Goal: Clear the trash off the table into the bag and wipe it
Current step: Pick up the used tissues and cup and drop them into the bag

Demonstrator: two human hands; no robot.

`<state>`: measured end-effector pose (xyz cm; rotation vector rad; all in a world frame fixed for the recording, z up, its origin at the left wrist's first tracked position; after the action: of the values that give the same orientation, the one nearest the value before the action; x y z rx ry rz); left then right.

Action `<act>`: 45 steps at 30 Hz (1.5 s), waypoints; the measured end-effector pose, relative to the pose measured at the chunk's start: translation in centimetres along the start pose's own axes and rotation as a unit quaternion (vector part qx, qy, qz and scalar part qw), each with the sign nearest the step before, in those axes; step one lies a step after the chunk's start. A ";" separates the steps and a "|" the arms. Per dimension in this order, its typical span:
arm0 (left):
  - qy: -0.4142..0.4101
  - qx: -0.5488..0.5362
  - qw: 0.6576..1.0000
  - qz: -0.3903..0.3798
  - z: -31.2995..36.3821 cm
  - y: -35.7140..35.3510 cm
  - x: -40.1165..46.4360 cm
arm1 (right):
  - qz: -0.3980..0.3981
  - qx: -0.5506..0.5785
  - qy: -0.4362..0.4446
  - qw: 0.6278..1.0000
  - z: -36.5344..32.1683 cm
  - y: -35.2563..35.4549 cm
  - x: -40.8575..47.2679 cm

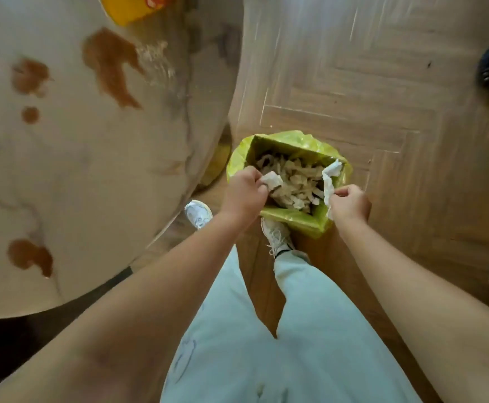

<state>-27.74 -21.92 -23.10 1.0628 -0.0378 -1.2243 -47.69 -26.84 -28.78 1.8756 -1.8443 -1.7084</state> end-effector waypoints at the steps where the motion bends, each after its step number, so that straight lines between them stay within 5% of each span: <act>1: 0.007 0.008 1.000 -0.005 -0.6 -0.9 0.8 | -0.006 -0.020 0.000 1.000 0.3 -0.8 0.7; 9: 0.048 0.045 0.994 -0.085 -3.5 -7.9 5.7 | -0.086 -0.100 -0.007 0.991 1.7 -6.1 4.4; 16: 0.042 0.065 0.990 -0.117 -2.7 -6.2 4.2 | -0.159 -0.120 0.023 0.980 0.7 -5.1 2.8; 25: -0.044 0.025 0.995 -0.082 5.4 1.7 -1.0 | -0.093 -0.072 0.193 0.974 -7.7 1.9 -3.7; 35: -0.160 -0.048 0.982 0.084 11.2 15.1 -6.4 | -0.008 0.003 0.465 0.885 -21.6 8.5 -14.1; 45: -0.113 -0.026 0.950 0.289 6.1 30.0 -8.7 | -0.064 -0.002 0.606 0.793 -32.8 5.7 -25.8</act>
<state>-12.42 -20.65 4.72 0.7800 -0.4621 -0.7989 -22.89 -31.27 4.97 2.2068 -1.1165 -0.1867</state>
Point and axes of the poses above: each hand's wrist, its own x-axis towards the middle knuckle, its own y-axis out of the back of the hand, z = x × y, the point moved 3 cm from there along x, towards the middle knuckle, and after that the axes turned 1 degree about z, right-handed, at the moved point
